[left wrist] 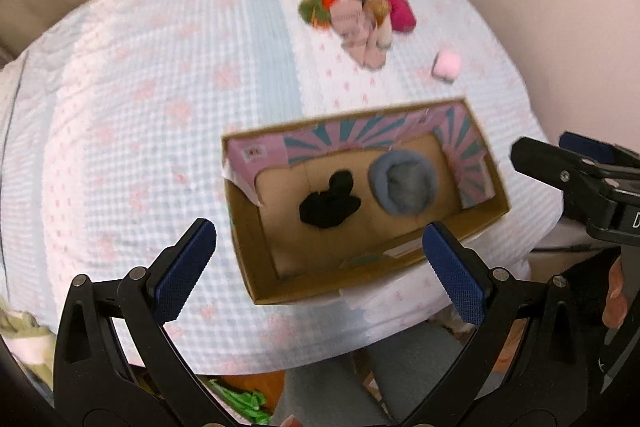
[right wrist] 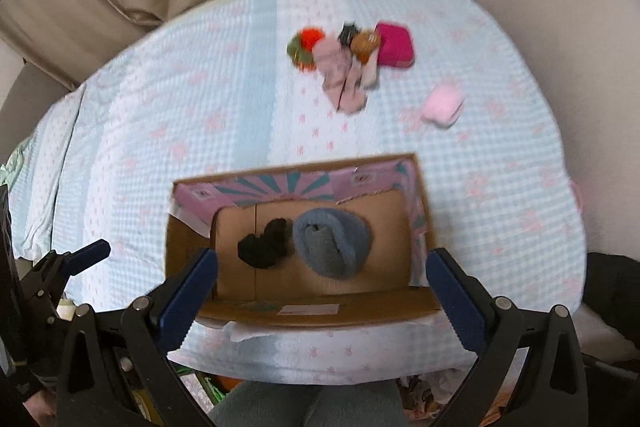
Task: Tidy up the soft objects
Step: 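Open both tools to drop the sock and hat into the box, then grasp the pink glove with the left tool while the right grasps the pink purse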
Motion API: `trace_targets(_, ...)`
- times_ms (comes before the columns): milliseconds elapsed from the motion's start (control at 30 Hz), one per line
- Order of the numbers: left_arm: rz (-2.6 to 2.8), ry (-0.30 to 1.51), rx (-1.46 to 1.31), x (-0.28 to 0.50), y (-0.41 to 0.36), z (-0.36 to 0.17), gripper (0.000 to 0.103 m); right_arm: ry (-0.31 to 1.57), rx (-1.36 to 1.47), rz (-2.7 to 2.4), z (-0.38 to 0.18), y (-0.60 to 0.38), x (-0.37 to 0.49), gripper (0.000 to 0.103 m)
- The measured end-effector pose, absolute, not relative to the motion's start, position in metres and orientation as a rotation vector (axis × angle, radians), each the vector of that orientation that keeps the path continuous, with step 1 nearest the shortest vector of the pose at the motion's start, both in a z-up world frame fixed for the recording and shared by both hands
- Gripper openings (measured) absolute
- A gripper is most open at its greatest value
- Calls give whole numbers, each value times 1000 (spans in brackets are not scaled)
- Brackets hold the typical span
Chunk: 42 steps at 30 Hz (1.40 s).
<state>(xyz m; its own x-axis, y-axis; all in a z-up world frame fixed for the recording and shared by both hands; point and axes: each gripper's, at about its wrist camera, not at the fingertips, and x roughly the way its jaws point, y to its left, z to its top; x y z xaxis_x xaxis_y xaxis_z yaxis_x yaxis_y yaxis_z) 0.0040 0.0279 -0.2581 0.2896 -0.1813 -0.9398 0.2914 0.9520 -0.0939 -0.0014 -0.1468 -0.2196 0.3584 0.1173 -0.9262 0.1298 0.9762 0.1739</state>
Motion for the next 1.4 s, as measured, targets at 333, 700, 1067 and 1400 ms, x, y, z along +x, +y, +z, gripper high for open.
trace_targets(333,-256,1056,25,13,24,-169,103,1049,281,-51,-145,-190,-4,103)
trace_targets(700,-221,1004,-97,66,-27,-137,103,981,311,18,-125,-265,61,103)
trace_targets(1067,-143,1071,-207,156,-86,-176,103,1043,419,90,-168,-340,168,103)
trace_targets(1400,-126,1197,-214,248,-123,-259,103,1167,583,90,-265,-371,265,103)
